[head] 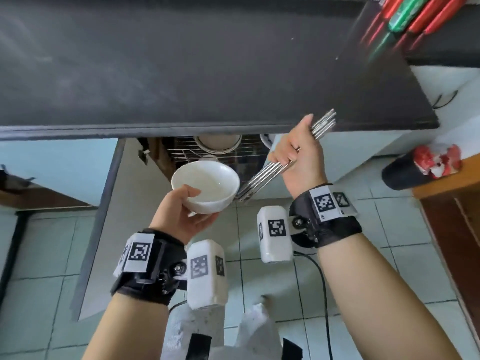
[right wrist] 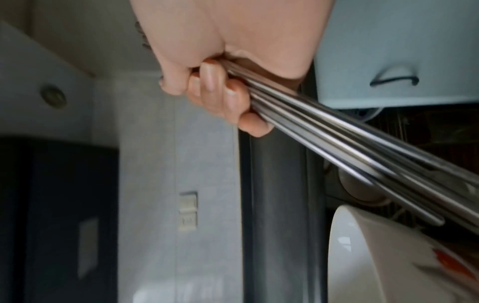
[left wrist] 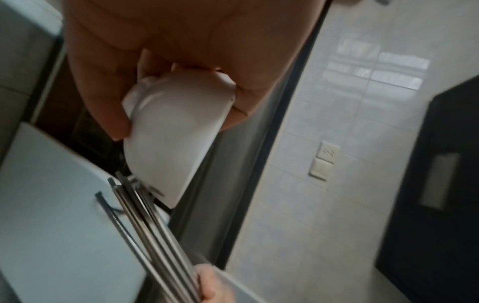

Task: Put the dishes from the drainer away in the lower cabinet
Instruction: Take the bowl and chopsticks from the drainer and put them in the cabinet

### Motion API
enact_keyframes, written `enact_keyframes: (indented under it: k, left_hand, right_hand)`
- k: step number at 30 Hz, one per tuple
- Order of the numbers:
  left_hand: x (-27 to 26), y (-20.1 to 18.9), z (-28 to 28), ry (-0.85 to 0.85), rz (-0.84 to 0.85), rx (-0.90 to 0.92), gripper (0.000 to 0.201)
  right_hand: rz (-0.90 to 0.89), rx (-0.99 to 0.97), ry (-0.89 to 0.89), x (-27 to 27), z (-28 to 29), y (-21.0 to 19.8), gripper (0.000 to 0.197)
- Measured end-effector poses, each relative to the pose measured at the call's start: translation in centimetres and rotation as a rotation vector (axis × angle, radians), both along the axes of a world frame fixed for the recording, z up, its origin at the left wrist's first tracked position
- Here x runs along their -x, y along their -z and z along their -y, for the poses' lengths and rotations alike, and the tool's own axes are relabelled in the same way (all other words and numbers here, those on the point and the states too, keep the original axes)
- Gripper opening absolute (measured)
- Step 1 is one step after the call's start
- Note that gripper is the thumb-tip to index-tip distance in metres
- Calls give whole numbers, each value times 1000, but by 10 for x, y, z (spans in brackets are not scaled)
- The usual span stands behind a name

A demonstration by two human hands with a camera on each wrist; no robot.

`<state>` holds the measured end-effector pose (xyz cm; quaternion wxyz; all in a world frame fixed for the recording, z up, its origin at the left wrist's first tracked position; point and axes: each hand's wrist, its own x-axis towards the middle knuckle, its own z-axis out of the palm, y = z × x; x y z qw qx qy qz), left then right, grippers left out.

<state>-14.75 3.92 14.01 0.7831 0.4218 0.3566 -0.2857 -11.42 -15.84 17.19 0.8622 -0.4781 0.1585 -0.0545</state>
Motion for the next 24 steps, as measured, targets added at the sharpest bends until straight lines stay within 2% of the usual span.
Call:
enact_keyframes:
  k: [2, 6, 10, 14, 16, 18, 19, 20, 23, 24]
  left_hand:
    - [-17, 27, -13, -64, -75, -50, 51]
    - [-56, 87, -29, -85, -163, -156, 38]
    - [-84, 156, -27, -74, -223, -198, 36]
    - [-116, 246, -14, -90, -227, -249, 25]
    - [-139, 298, -8, -90, -205, -256, 19]
    - [-162, 354, -5, -106, -197, -235, 16]
    - [-175, 380, -4, -111, -189, -205, 16]
    - [-190, 403, -3, -127, -175, -147, 22]
    - [-236, 479, -11, -111, -113, -74, 78]
    - [-251, 496, -11, -113, -67, -50, 81]
  right_hand:
    - [-33, 114, -114, -27, -23, 19, 52]
    - [-8, 351, -293, -77, -56, 80, 48]
    - [-34, 496, -343, -102, -59, 159, 47]
    - [-91, 622, -362, -122, -37, 248, 43]
    - [12, 749, -477, -133, -26, 294, 41]
    - [219, 1004, -731, -145, -21, 338, 35]
    - [306, 1140, -833, -151, -21, 361, 25]
    - [372, 1246, -908, -160, -22, 383, 11]
    - [573, 1352, -896, -191, -26, 440, 16]
    - [662, 1385, -863, -200, -27, 457, 13]
